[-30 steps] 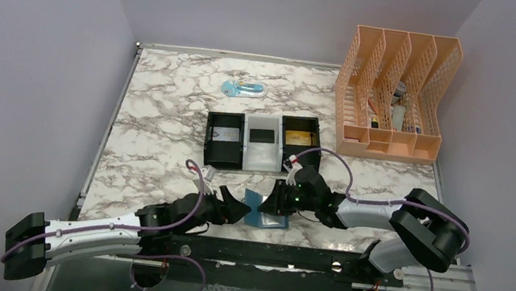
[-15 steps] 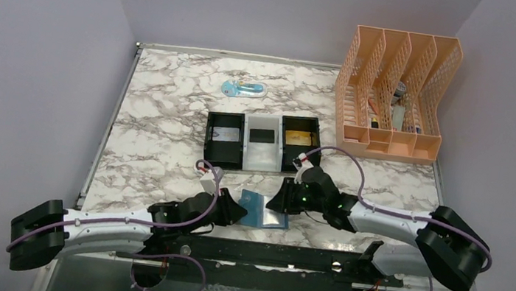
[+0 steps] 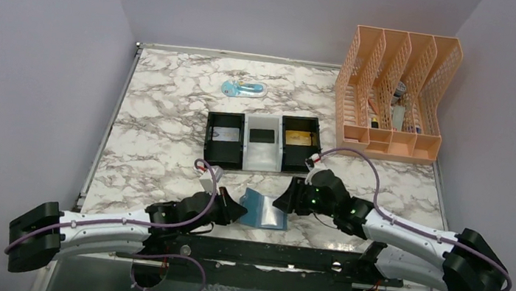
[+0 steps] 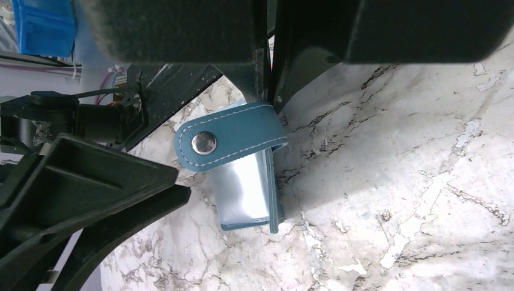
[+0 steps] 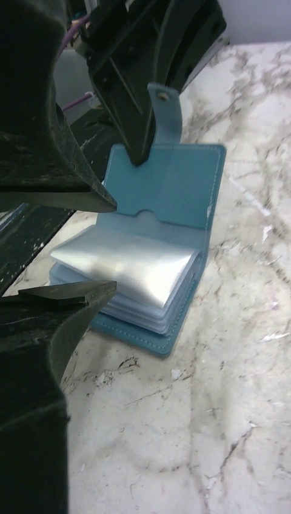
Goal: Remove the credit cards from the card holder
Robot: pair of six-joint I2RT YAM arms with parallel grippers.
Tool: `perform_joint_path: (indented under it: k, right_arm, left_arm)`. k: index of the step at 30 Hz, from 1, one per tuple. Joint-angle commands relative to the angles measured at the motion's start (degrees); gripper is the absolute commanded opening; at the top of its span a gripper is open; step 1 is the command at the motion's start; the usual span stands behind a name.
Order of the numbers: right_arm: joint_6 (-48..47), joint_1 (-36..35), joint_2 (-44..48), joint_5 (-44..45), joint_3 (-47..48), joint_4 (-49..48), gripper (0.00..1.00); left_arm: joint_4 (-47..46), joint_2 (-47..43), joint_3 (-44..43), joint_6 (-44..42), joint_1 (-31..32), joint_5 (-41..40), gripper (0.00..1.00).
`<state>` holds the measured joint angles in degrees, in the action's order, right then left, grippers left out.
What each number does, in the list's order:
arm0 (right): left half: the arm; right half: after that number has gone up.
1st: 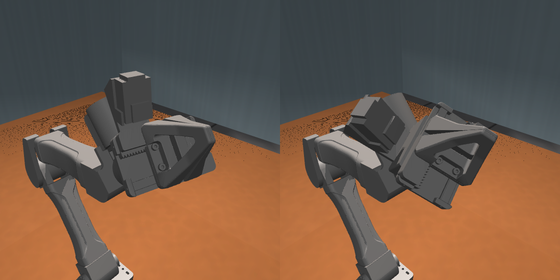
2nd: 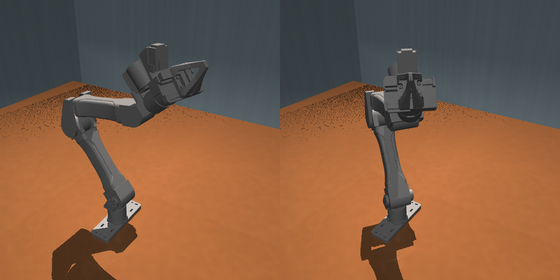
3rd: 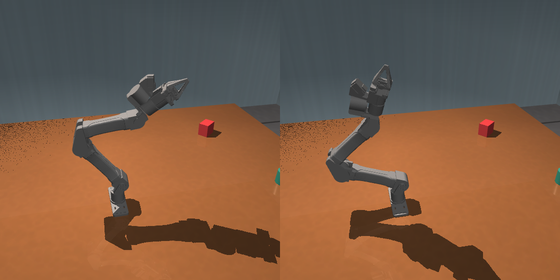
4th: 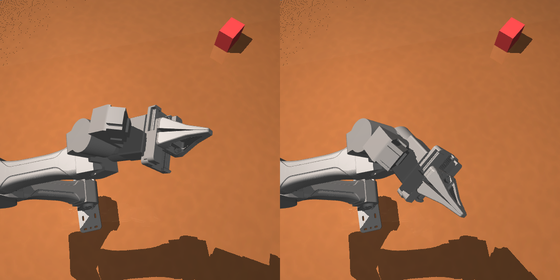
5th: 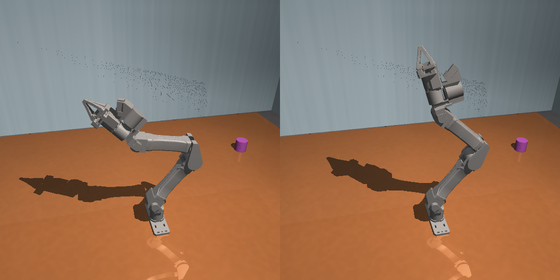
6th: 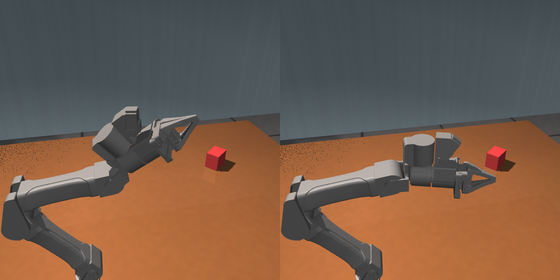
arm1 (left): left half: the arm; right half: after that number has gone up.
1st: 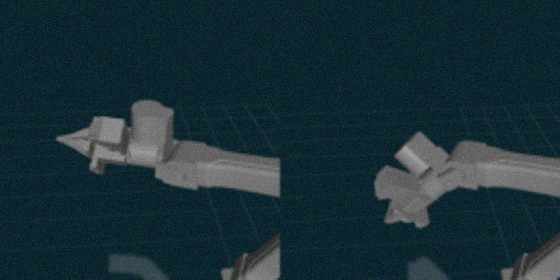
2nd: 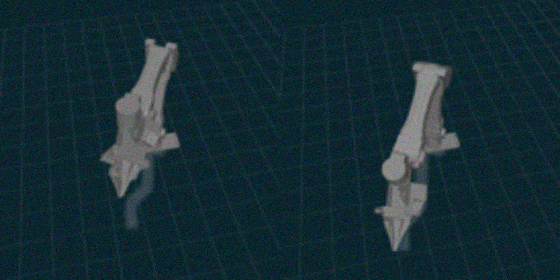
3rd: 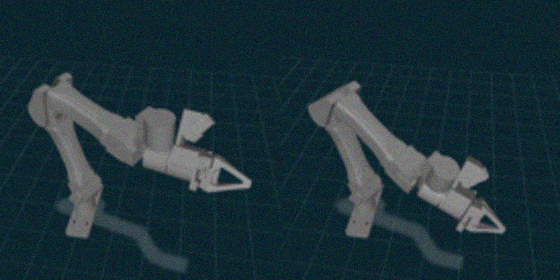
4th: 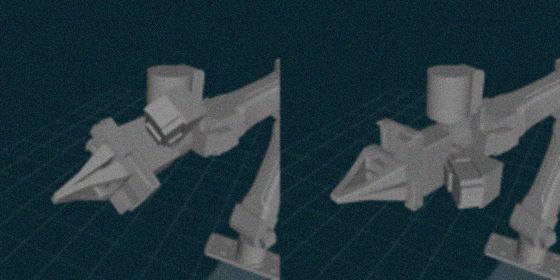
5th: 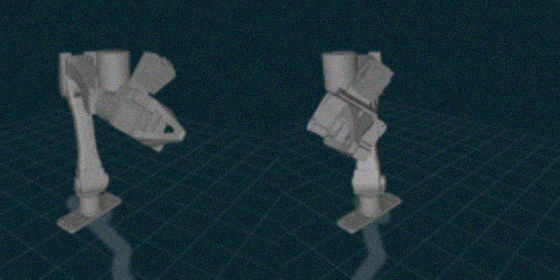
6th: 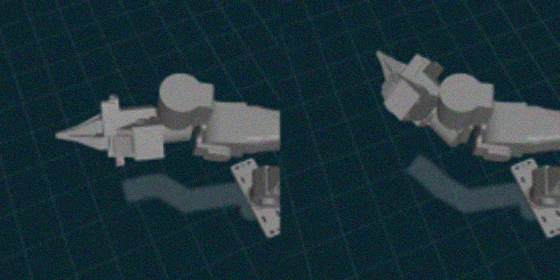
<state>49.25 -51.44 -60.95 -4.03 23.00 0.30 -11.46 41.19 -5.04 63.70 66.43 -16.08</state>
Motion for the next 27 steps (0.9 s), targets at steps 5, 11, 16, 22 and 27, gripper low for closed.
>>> perform_joint_path:
  k: [5, 11, 16, 22, 27]
  right_arm:
    - [0.21, -0.29, -6.7, -7.07, -0.89, -3.32, 0.46]
    - [0.42, -0.26, -7.97, -9.1, -1.21, -5.91, 0.44]
    - [0.8, -0.31, -7.34, -11.54, -1.26, -8.11, 0.44]
    - [1.42, -0.25, -7.3, -13.87, -1.56, -11.36, 0.44]
    - [2.9, -0.33, -11.34, -19.59, -1.56, -19.86, 0.45]
  left_arm:
    - [1.87, 1.88, -2.16, 0.38, -0.13, 0.69, 0.01]
    - [1.59, 3.2, -2.34, 0.8, -0.08, 0.65, 0.0]
    - [1.65, 3.87, -2.34, 1.06, -0.1, 0.75, 0.0]
    - [1.74, 3.86, -2.21, 1.49, -0.08, 0.69, 0.0]
    - [0.67, 4.39, -1.76, 1.99, -0.09, 0.99, 0.0]
